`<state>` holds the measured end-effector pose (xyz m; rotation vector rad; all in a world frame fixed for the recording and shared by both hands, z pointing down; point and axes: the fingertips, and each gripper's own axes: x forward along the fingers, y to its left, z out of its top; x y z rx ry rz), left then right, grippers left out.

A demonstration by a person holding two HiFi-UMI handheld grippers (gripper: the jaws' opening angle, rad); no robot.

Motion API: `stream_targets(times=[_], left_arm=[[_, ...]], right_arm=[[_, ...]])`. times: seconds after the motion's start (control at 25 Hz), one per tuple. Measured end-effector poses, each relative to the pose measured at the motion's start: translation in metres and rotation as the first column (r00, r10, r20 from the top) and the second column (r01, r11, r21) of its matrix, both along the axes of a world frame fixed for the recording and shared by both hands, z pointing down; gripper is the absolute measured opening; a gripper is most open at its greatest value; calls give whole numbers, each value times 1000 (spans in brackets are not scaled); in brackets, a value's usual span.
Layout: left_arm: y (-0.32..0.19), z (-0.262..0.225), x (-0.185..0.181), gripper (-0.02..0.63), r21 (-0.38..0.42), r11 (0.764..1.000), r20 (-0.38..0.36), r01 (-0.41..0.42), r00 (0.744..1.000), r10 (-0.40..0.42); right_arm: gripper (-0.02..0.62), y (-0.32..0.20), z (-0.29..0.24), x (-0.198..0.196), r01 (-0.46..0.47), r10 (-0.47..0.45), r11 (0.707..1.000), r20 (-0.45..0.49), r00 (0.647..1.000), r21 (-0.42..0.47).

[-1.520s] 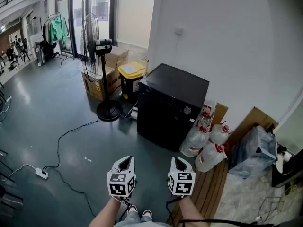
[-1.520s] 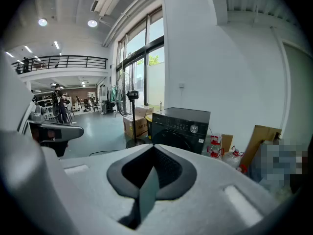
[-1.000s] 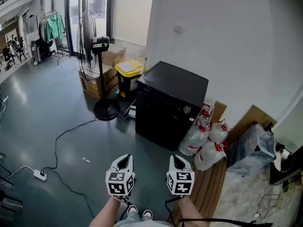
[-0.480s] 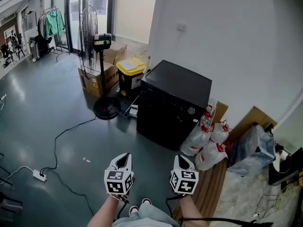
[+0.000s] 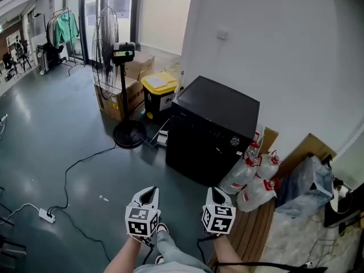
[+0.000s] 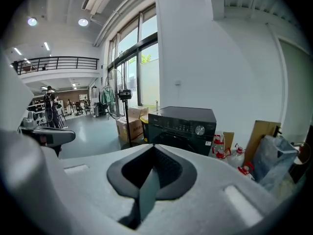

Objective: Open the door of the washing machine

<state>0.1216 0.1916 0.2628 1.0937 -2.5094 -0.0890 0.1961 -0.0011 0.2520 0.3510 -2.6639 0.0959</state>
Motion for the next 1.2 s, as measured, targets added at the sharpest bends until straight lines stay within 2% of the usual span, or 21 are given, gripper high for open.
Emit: stream_targets(times=[0.48,0.72,0.88,1.2], left_arm=[[-54,-9,-111,5,-49,998,23,-32,999,33],[-74,-13,-159,5,-51,998,29,-48,998,49],[-79,-10,-190,5,-43,998,18,-36,999,37],[-96,1,-237,5,-25,998,-10,-59,998,59]], right_arm=[[5,-58,7,-105,-44,44,998,6,999,-48],[5,-83,10,-150,-75,75,995,2,997,-68],[5,-87,8,-182,-63,63,995,0,998,-73],[5,-101,14,-219,-90,89,994,-28,996,-66]])
